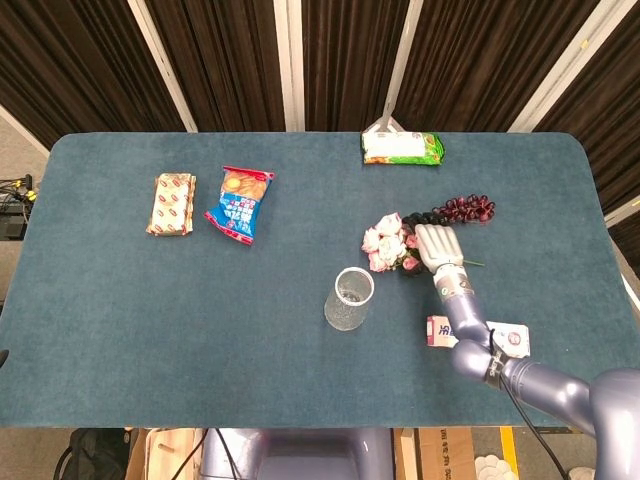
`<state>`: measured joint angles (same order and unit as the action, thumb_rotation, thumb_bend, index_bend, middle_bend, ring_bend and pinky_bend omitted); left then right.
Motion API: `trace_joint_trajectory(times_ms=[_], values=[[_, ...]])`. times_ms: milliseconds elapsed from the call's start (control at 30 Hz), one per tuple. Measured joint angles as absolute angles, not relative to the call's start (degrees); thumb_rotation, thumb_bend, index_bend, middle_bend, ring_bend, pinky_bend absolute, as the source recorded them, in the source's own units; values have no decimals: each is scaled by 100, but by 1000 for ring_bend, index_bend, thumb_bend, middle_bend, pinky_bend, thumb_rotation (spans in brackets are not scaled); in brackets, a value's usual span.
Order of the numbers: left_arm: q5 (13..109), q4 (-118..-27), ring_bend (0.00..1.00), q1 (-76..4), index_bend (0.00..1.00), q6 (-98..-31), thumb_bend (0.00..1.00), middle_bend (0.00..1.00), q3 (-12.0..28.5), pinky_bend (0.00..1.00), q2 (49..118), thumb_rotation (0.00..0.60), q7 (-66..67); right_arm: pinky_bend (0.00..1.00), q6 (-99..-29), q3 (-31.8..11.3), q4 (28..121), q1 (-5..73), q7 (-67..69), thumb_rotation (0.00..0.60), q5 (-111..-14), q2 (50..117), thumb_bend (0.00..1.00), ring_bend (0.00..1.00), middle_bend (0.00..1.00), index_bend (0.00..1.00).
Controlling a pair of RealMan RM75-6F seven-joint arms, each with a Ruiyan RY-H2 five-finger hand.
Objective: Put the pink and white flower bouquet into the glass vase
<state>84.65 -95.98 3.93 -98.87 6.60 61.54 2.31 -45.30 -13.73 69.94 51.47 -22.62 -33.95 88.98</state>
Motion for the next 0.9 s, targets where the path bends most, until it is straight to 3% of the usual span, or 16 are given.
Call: trace_joint_trajectory(times_ms=[300,467,667,900], values=[[8388,-9577,0,358,125,-9833,180,0,716,54,6171,600,107,11,-4508,-1364,6643,5207,-2173,600,-3629,9215,137,336,338,383],[8381,-9565,0,335,140,-9791,180,0,724,61,6172,600,40,139,-4561,-1419,6490,5213,-2060,600,-3748,9364,313,495,496,559],[8389,-9563,0,306,146,-9701,181,0,704,61,6144,600,-89,162,-4738,-1726,6457,5081,-1345,600,-3979,9451,411,531,535,636],[8391,-9581,0,304,155,-9683,181,0,690,61,6137,600,-134,188,-4559,-1890,6638,4913,-1001,600,-4026,9233,447,560,576,727]])
